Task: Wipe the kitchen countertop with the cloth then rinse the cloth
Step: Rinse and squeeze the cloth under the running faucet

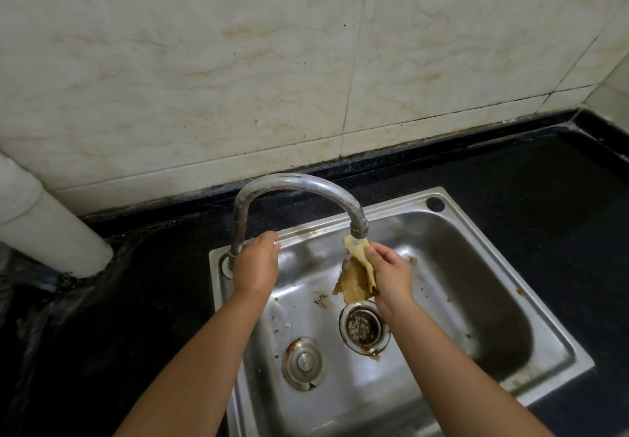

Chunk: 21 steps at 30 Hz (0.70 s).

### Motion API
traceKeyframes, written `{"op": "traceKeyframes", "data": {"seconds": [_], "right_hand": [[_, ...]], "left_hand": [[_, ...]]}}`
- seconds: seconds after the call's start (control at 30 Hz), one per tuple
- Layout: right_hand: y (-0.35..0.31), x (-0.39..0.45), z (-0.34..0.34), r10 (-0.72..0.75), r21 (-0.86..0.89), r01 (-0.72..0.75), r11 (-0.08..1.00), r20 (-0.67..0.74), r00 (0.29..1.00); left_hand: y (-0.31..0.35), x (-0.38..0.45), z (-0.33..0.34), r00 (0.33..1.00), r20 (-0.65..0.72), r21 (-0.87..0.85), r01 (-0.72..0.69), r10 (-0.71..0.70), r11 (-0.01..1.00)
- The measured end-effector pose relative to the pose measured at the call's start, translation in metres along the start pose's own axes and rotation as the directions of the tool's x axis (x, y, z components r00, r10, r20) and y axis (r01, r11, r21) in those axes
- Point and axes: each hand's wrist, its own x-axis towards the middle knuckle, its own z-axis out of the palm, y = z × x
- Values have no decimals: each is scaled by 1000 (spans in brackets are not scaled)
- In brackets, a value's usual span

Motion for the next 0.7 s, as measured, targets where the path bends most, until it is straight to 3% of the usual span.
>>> {"op": "traceKeyframes", "data": {"seconds": [0.7], "right_hand": [[4,2,-2,32,16,-31,999,-27,999]], "left_hand": [[4,-2,-3,1000,7,6,12,-12,1000]]}}
